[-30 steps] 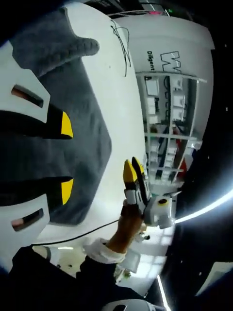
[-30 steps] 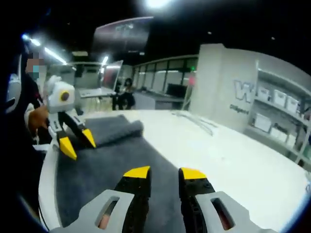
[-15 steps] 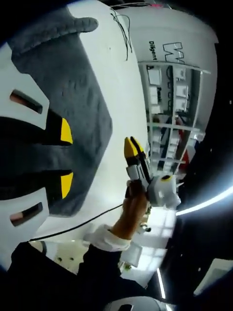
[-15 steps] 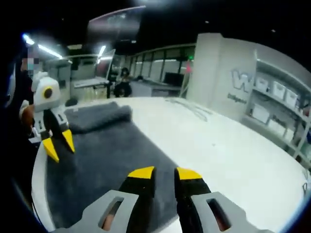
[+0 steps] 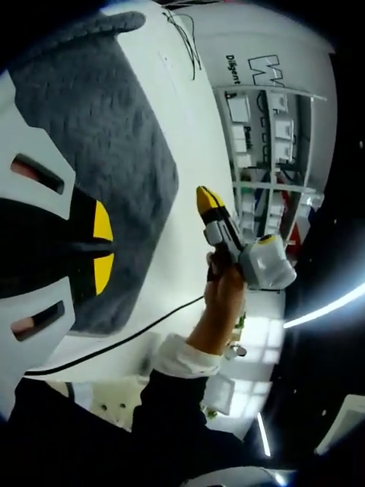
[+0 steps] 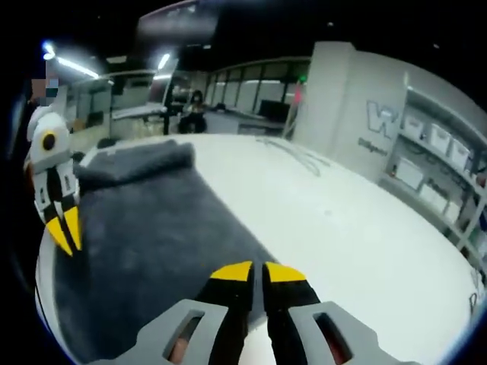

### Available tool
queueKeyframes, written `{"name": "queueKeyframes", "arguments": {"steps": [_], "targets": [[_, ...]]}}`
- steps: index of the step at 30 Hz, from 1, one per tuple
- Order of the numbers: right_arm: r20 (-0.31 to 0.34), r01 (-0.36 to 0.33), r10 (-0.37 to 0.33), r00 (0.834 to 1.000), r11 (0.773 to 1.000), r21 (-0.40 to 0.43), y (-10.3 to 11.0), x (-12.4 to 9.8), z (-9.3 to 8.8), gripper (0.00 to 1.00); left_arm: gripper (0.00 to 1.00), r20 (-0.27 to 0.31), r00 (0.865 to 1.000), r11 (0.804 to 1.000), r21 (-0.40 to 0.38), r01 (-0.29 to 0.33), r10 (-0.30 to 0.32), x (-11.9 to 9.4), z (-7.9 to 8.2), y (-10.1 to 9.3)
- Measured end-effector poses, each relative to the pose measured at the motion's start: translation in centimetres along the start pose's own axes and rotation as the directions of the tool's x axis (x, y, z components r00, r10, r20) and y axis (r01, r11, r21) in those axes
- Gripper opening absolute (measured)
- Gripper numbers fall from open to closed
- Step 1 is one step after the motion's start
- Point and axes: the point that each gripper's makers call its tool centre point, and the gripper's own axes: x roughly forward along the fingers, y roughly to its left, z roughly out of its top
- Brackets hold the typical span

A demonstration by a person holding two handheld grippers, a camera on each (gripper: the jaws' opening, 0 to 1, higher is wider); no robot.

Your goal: Open the folded towel by lifting each exposed corner and separating the folded layers until the towel lies flat within the target outline without major curled edges

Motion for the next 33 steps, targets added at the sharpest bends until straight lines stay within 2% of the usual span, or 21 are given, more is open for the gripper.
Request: {"name": "queueKeyframes", "arguments": {"steps": [4,12,18,26,33], "targets": [[-0.004,0.01,-0.01,1.0,1.0,0.004,-0.8,0.3,-0.3,0.0,0.01,-0.035,0.999,1.0,0.017,0.009,-0.008,0.8,-0.7,-0.6],[-0.031,0.003,-0.003,1.0,1.0,0.016,-1.8,0.8,-1.4,0.0,0.01,-0.043,0.999,0.999,0.033,0.021,-0.02,2.3,-0.8,-1.6],[-0.078,-0.019,0.02,0.997,1.0,0.019,-1.8,1.6,-2.2,0.0,0.01,-0.052,0.998,0.999,0.025,0.04,-0.039,3.4,-1.0,-2.4],[-0.176,-0.078,0.076,0.981,0.997,-0.004,-1.5,3.0,-3.9,0.0,0.01,-0.072,0.993,0.995,0.023,0.092,-0.09,4.7,-1.4,-4.2],[-0.226,-0.119,0.112,0.968,0.993,-0.02,-1.2,3.8,-4.8,0.0,0.01,-0.108,0.985,0.989,0.043,0.139,-0.134,5.6,-2.3,-5.6]]}}
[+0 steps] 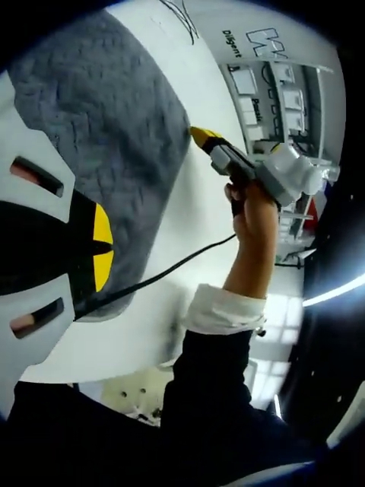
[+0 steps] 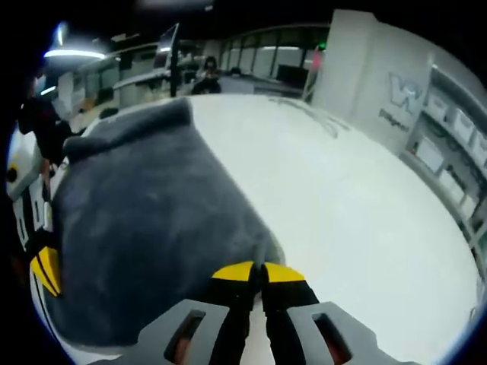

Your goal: Open the folded towel by lifting each exposed corner and separating the folded layers until the towel lies flat within the target outline without major curled edges

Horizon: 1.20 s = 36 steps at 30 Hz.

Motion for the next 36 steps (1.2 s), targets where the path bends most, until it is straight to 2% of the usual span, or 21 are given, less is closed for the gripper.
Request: {"name": "queueKeyframes", "arguments": {"steps": [5,15,25,32,36], "targets": [[-0.049,-0.024,0.023,0.999,0.999,-0.021,0.2,0.4,-1.2,0.0,0.01,-0.017,0.999,1.0,-0.006,0.028,-0.028,0.4,-0.4,-0.6],[-0.018,-0.036,0.037,0.999,0.999,0.006,0.0,0.0,-1.6,0.0,0.01,-0.028,0.998,0.999,-0.002,0.047,-0.047,0.2,-0.3,-1.0],[-0.05,-0.032,0.03,0.998,0.998,-0.054,-1.2,-0.5,-2.0,0.0,0.01,-0.027,0.995,0.996,0.003,0.094,-0.094,0.3,-0.4,-1.7],[-0.046,-0.03,0.029,0.999,0.999,-0.032,-1.2,-1.2,-2.7,0.0,0.01,-0.027,0.994,0.994,0.042,0.105,-0.104,0.1,-0.4,-1.9],[-0.05,-0.024,0.023,0.998,0.999,-0.033,-0.7,-1.5,-2.9,0.0,0.01,-0.025,0.993,0.993,0.036,0.114,-0.113,0.1,-0.3,-1.7]]}}
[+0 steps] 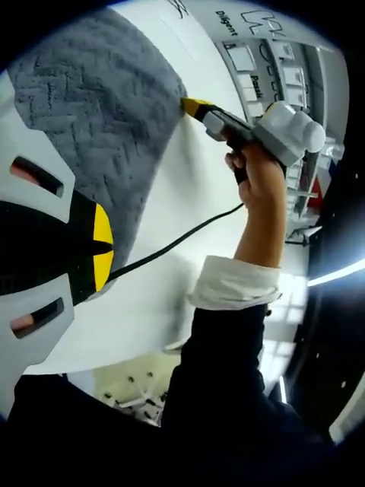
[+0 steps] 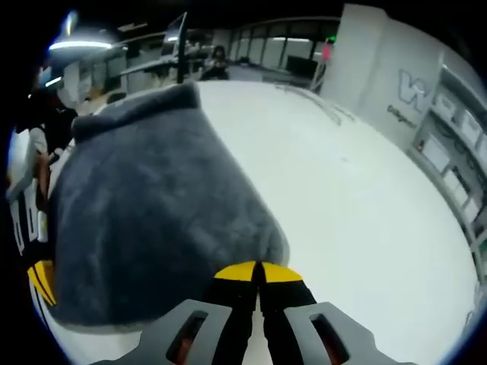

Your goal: Open the folded towel by lifting each exposed corner and separating the folded layers until the towel lies flat within the target outline without major curled edges

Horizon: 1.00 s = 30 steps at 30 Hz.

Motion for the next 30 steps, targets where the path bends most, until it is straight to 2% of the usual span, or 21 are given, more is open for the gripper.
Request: {"name": "queueKeyframes", "arguments": {"steps": [16,30], "targets": [[-0.026,0.028,-0.028,0.999,1.0,-0.001,-0.1,-2.1,-2.4,0.0,0.01,0.002,1.0,0.999,0.027,0.029,-0.029,0.2,0.1,-0.5],[0.0,0.044,-0.044,0.999,0.999,0.021,-0.7,-3.2,-3.5,0.0,0.01,0.018,0.999,0.999,0.016,0.05,-0.05,0.2,0.4,-0.9]]}}
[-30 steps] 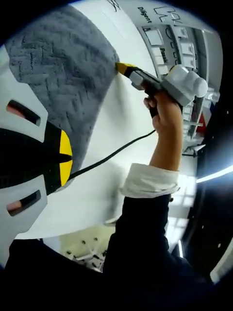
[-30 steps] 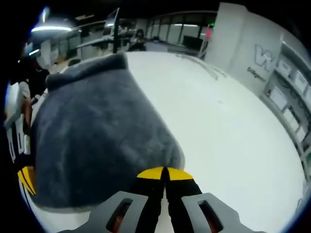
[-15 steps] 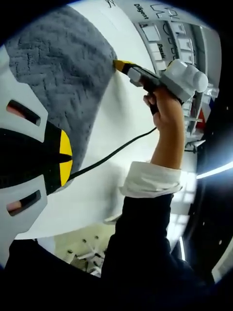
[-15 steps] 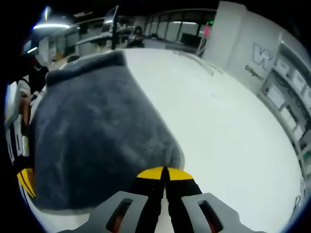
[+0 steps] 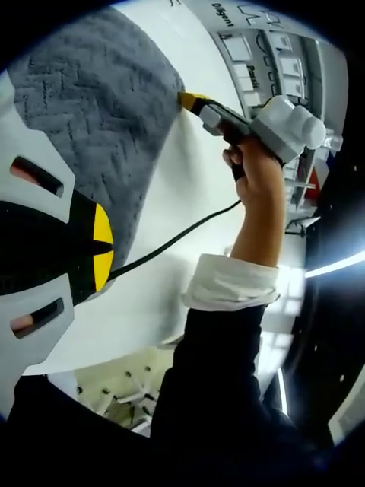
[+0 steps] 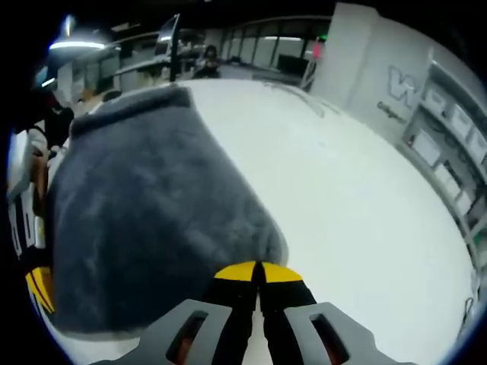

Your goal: Open the folded towel by lifting each exposed corner and separating the folded layers until the towel lies flat within the target outline without major curled edges

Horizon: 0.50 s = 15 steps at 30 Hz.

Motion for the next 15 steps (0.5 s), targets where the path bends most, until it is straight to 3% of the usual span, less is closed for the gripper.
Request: {"name": "queueKeyframes", "arguments": {"steps": [15], "targets": [[0.029,0.002,-0.003,1.0,0.999,0.034,-2.2,-0.9,-1.2,0.0,0.01,0.014,1.0,1.0,-0.001,0.013,-0.013,0.2,0.3,0.0]]}}
